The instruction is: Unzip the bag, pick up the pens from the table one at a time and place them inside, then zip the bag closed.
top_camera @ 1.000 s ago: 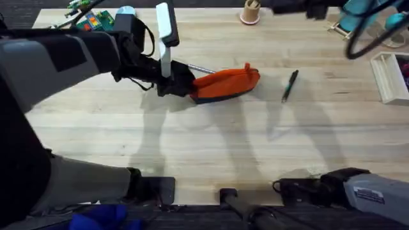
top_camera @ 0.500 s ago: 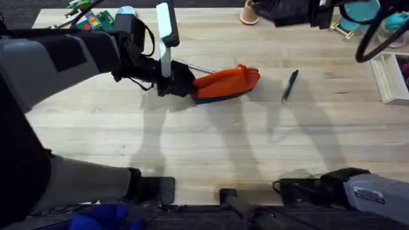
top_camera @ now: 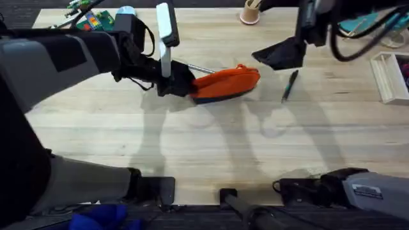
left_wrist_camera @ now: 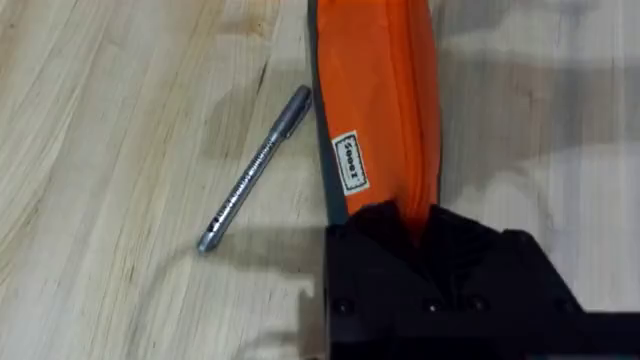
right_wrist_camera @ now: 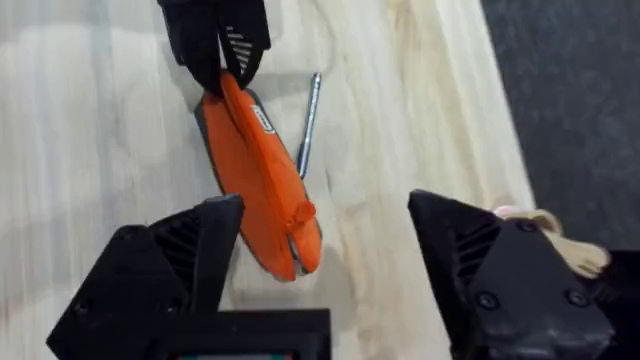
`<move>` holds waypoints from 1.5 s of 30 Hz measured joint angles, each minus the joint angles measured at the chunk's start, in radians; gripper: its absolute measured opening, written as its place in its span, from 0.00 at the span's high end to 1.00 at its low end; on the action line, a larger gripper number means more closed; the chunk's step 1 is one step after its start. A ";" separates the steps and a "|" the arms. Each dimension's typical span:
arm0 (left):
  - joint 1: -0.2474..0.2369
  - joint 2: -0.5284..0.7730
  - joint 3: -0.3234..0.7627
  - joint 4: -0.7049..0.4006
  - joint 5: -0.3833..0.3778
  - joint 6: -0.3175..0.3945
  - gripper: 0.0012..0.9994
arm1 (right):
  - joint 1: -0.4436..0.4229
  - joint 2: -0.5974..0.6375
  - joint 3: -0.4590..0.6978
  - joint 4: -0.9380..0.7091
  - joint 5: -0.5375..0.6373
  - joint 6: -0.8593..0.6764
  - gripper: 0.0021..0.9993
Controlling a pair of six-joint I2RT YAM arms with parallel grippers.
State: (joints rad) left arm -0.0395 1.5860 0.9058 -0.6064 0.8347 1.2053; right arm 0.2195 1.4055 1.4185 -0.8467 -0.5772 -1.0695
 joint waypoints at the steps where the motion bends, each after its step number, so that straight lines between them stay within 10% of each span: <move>1: 0.000 0.000 0.000 0.000 0.000 0.000 0.96 | 0.001 0.015 0.000 -0.002 0.001 0.000 0.00; 11: 0.000 0.000 0.000 0.000 0.000 0.000 0.96 | 0.011 0.095 0.000 0.026 0.009 0.120 0.00; 28: 0.000 0.000 0.000 0.000 0.000 0.000 0.96 | 0.011 0.149 0.000 0.118 0.298 1.187 0.00; 45: 0.000 0.000 0.000 0.000 0.000 0.000 0.96 | 0.050 0.203 0.000 0.117 0.327 1.183 0.00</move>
State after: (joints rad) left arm -0.0395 1.5860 0.9058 -0.6064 0.8349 1.2053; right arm 0.2696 1.6085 1.4185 -0.7296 -0.2497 0.1132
